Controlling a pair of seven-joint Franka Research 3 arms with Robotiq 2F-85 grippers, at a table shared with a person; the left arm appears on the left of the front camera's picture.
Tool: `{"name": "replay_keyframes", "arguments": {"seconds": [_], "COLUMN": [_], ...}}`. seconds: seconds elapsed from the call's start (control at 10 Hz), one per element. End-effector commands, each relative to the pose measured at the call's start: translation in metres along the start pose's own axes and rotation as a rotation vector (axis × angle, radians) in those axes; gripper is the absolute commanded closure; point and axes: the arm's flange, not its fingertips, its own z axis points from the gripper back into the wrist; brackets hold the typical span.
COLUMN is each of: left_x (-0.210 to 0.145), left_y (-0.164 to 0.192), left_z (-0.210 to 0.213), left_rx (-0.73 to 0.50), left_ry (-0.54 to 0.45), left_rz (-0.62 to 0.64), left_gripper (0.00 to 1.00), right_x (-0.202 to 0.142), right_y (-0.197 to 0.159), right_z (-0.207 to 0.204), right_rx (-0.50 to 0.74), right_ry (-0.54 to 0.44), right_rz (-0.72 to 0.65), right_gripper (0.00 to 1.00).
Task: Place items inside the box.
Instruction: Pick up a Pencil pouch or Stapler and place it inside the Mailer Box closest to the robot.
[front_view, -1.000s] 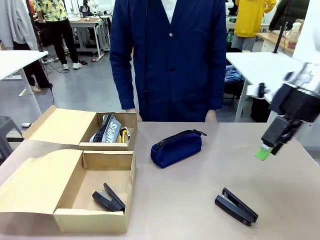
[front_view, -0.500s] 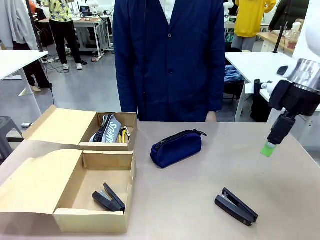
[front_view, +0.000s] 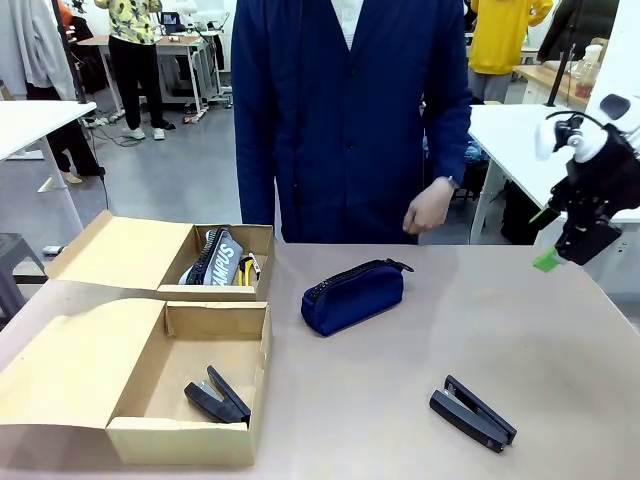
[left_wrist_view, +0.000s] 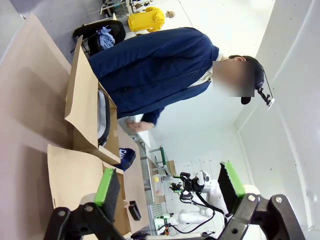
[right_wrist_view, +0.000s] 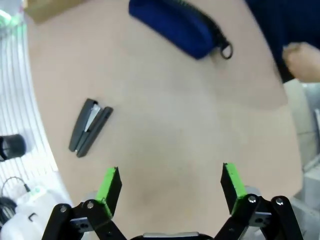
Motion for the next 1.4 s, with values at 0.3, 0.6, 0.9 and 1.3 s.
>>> {"name": "replay_keyframes", "arguments": {"seconds": [0.3,0.6,0.9,1.3], "left_x": [0.000,0.000,0.000,0.000], "left_y": [-0.002,-0.002,-0.002,-0.002], "left_z": [-0.001,-0.001,-0.001,-0.001], "left_rx": [-0.023,-0.023,-0.023,-0.023], "left_ry": [-0.013,-0.013,-0.013,-0.013], "left_rz": [-0.022,-0.022,-0.022,-0.022], "left_gripper": [0.00,0.00,0.00,0.00], "right_x": [-0.038,-0.175,-0.229,-0.232], "right_y": [-0.025,0.011,0.036,0.034], "right_z": [0.028,0.144,0.120,0.143], "right_rx": [-0.009,-0.119,-0.122,0.041], "right_ry": [-0.144,-0.609,-0.752,-0.326], "right_rz": [-0.099,-1.106,-1.238,-0.860], "right_gripper": [0.00,0.00,0.00,0.00]}}
